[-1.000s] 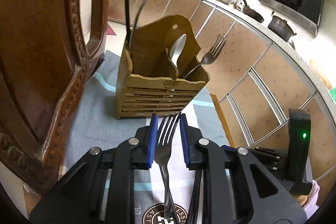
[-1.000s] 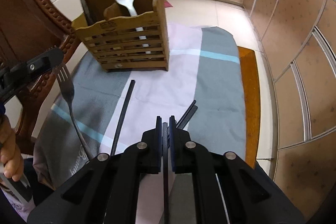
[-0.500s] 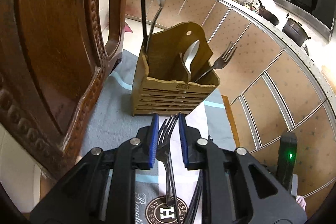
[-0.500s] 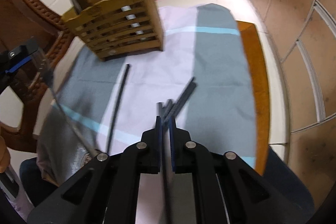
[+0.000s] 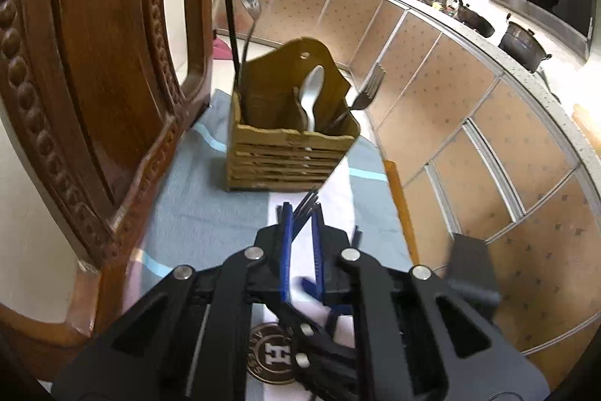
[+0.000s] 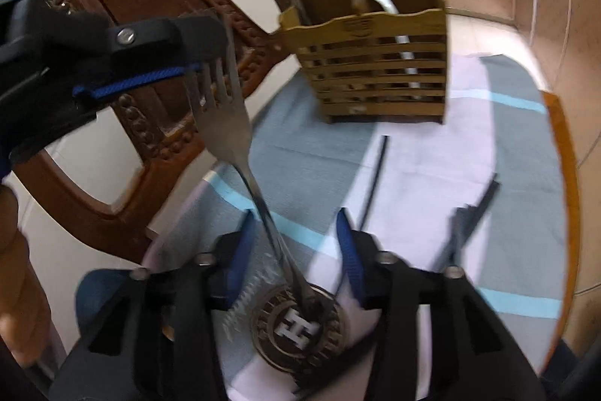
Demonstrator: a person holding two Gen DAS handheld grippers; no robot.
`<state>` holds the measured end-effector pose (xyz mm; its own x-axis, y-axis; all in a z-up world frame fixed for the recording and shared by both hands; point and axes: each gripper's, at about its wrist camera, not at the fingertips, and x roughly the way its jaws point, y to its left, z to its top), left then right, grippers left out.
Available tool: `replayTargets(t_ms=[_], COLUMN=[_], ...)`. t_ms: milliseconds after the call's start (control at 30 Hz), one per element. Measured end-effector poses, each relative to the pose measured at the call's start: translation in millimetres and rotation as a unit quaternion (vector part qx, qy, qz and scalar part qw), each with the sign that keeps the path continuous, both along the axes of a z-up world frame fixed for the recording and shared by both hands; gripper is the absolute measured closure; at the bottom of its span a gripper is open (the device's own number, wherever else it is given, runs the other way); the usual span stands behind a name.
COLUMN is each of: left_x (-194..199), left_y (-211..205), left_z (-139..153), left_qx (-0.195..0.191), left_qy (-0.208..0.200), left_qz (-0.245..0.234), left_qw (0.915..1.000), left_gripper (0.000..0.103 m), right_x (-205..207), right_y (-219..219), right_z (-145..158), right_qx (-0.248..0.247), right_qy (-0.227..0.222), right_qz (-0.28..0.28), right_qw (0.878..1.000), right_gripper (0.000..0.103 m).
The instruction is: Organize utensils
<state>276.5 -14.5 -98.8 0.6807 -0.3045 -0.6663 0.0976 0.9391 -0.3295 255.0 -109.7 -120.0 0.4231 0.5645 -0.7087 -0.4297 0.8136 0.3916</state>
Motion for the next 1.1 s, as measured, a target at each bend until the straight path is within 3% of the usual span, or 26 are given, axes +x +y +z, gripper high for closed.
replayTargets(t_ms=[67, 267, 300, 367, 500, 567, 667, 767, 900, 1033, 1100], left_x=[-2.9, -5.1, -4.5, -3.3, -3.6, -5.3, -8.6, -11.5, -13.1, -14.6, -16.3], left_y=[-1.5, 3.0, 3.8, 5.7, 11.0, 13.6, 14.7, 13.4, 13.7, 16.0, 17.0], left_z=[-0.2, 0.0, -0.3, -1.3, -4.0, -2.7, 2.6, 7.5, 10.4, 13.9, 17.1], left_qx=[0.011, 0.021, 0.025, 0.032, 0.037, 0.036, 0.043, 0.057, 0.063, 0.068, 0.068], left_qy=[-0.002, -0.003, -0.004, -0.005, -0.008, -0.012, -0.025, -0.038, -0.043, -0.049, -0.054], left_qz=[-0.003, 0.003, 0.005, 0.013, 0.026, 0.032, 0.039, 0.042, 0.044, 0.050, 0.051], left_qw=[0.9999, 0.9998, 0.9997, 0.9994, 0.9989, 0.9988, 0.9980, 0.9968, 0.9961, 0.9952, 0.9950], left_gripper=[0.093, 0.096, 0.096, 0.097, 0.097, 0.097, 0.097, 0.098, 0.098, 0.098, 0.098], right_x=[0.6, -8.5, -9.9, -11.2, -6.2, 7.2, 30.5, 37.6, 31.4, 38.2, 44.8], right_y=[3.5, 13.1, 11.7, 0.4, -39.5, -62.5, -93.2, -100.6, -84.2, -57.3, -51.9], right_z=[-0.6, 4.7, 6.5, 11.1, 17.4, 12.6, -4.7, -16.0, -17.3, -23.9, -32.3], right_qx=[0.026, -0.019, -0.026, -0.041, -0.068, -0.101, -0.123, -0.119, -0.125, -0.165, -0.184], right_qy=[-0.001, -0.042, -0.043, -0.036, -0.032, -0.012, 0.051, 0.091, 0.092, 0.087, 0.092], right_qz=[0.015, 0.031, 0.033, 0.029, -0.016, -0.057, -0.108, -0.108, -0.077, -0.065, -0.066], right_qw=[1.000, 0.998, 0.998, 0.998, 0.997, 0.993, 0.985, 0.983, 0.985, 0.980, 0.976], right_gripper=[0.093, 0.093, 0.089, 0.058, 0.057, 0.058, 0.073, 0.074, 0.074, 0.074, 0.081])
